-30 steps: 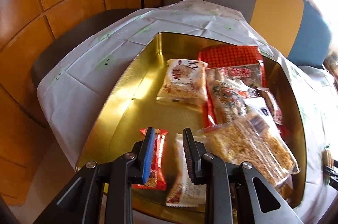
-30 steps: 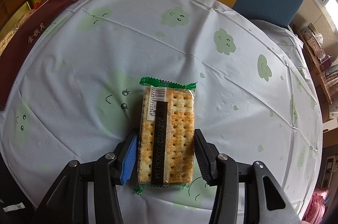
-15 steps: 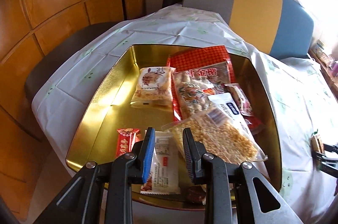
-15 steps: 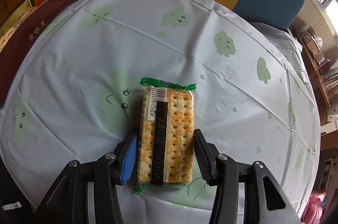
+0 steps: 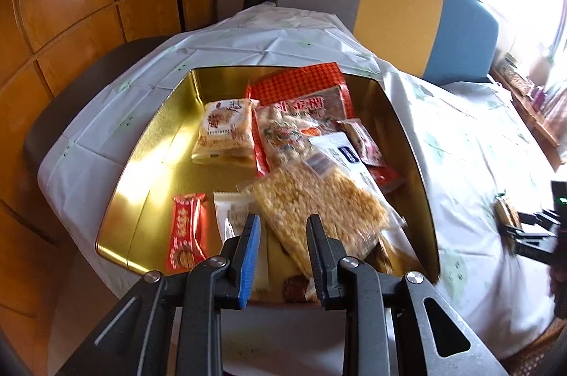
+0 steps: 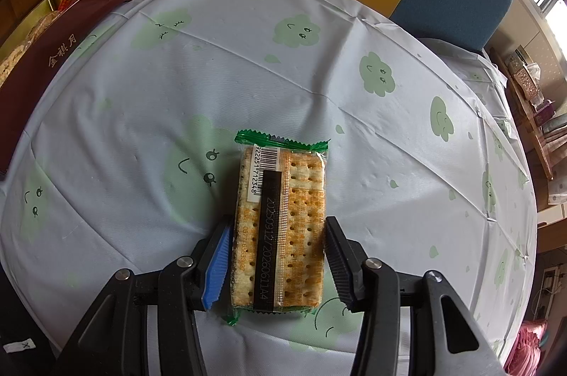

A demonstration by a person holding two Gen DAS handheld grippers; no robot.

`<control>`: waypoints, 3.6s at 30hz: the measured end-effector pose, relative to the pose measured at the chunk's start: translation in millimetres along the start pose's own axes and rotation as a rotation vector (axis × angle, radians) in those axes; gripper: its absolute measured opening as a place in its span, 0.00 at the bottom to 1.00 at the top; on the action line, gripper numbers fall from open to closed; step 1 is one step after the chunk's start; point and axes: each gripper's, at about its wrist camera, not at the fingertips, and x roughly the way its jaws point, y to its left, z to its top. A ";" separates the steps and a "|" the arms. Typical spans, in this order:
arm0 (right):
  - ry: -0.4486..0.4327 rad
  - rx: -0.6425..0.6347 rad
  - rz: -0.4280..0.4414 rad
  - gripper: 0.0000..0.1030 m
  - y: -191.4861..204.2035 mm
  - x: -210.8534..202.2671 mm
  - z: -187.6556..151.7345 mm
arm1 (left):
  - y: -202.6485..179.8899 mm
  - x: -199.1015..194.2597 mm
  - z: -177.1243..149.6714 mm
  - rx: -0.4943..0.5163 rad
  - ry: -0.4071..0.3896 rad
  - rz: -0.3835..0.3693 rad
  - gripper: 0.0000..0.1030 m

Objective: Organize snacks
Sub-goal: 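Hold the cracker pack with the right gripper and carry it toward the tray, then lower the cracker pack into the gold tray and open the right gripper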

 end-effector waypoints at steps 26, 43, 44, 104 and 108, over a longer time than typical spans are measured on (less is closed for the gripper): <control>-0.001 -0.012 -0.011 0.49 1.9 -0.7 0.4 | -30.7 44.7 11.9 0.125 0.011 0.126 0.32; -0.004 -0.007 -0.012 0.48 2.6 -0.1 0.6 | -4.6 16.6 5.1 -0.048 -0.043 0.126 0.45; -0.004 -0.006 -0.012 0.48 3.1 -0.3 0.3 | -4.9 12.6 6.0 -0.043 -0.052 0.121 0.45; -0.054 -0.041 0.499 0.49 256.0 -40.1 151.9 | 46.8 2.1 -4.1 -0.173 -0.078 0.172 0.44; -0.069 -0.038 0.514 0.52 253.8 -40.7 146.3 | 47.4 6.1 -4.8 -0.175 -0.067 0.174 0.44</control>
